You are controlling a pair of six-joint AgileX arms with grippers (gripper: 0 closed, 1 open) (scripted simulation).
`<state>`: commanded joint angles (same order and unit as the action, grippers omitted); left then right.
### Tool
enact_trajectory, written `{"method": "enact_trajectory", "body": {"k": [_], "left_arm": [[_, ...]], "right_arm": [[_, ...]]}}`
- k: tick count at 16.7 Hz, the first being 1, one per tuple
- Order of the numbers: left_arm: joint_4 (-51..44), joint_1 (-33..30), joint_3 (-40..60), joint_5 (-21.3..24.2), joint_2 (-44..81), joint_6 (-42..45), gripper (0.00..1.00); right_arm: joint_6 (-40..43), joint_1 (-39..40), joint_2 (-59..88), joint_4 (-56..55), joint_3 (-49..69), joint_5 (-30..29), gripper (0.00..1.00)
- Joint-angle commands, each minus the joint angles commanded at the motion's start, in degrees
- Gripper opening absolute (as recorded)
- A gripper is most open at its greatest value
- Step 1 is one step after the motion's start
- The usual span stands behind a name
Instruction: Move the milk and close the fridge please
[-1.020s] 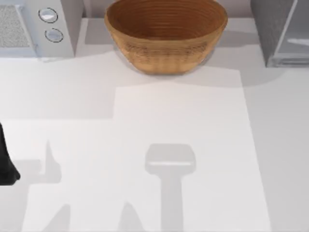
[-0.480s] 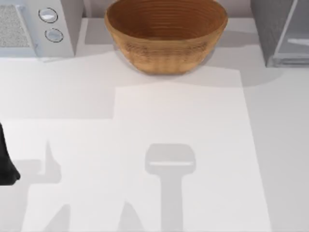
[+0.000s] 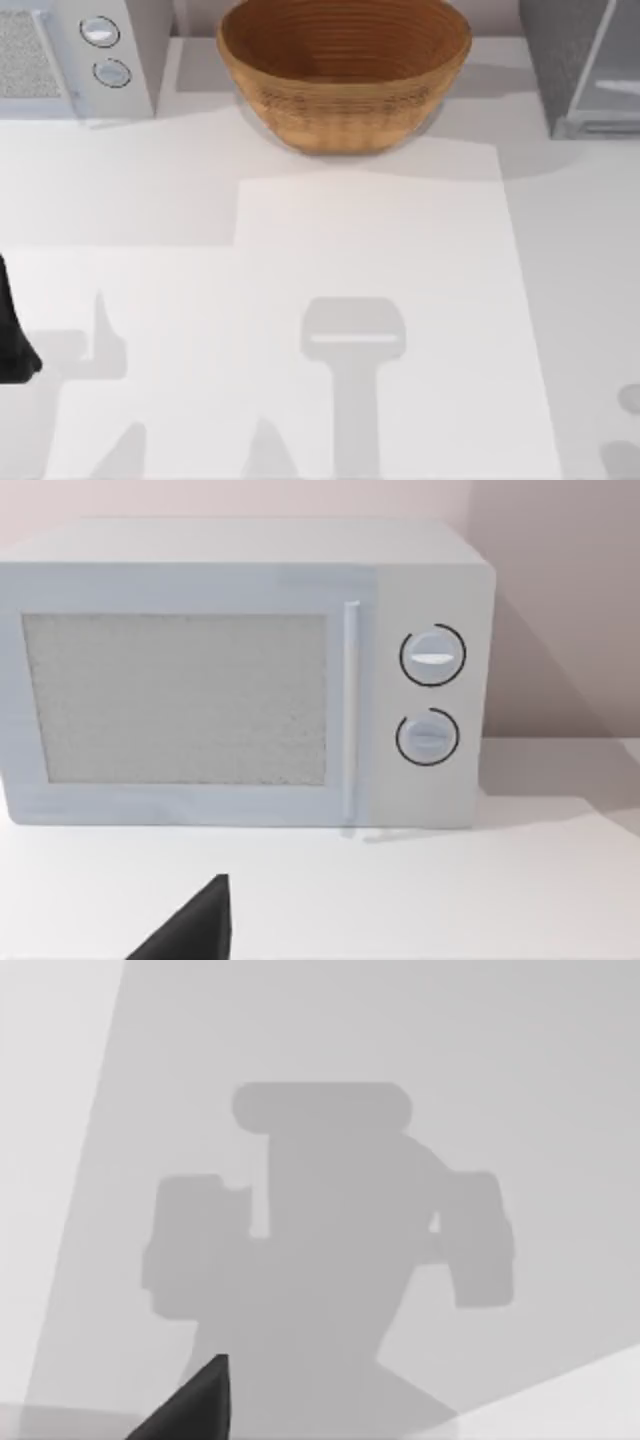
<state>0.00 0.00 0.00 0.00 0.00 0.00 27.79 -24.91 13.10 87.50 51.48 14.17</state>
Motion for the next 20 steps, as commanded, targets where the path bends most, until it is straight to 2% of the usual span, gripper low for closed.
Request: {"method": "enact_trajectory", "body": {"k": [8,12,16,20], "left_arm": [[0.0,0.0,0.0,0.0,0.0,0.0,1.0],[0.0,0.0,0.0,0.0,0.0,0.0,1.0],[0.0,0.0,0.0,0.0,0.0,0.0,1.0],[0.0,0.0,0.0,0.0,0.0,0.0,1.0]], "right_arm": [[51.53,-44.6,52.05,0.79,16.07,22.75,1.0],[72.75,-63.65,74.29,-0.97,21.18,32.36,1.0],[85.15,-75.66,87.3,-3.01,23.89,38.53,1.0],[88.19,-78.83,90.7,-3.76,24.54,40.23,1.0]]}}
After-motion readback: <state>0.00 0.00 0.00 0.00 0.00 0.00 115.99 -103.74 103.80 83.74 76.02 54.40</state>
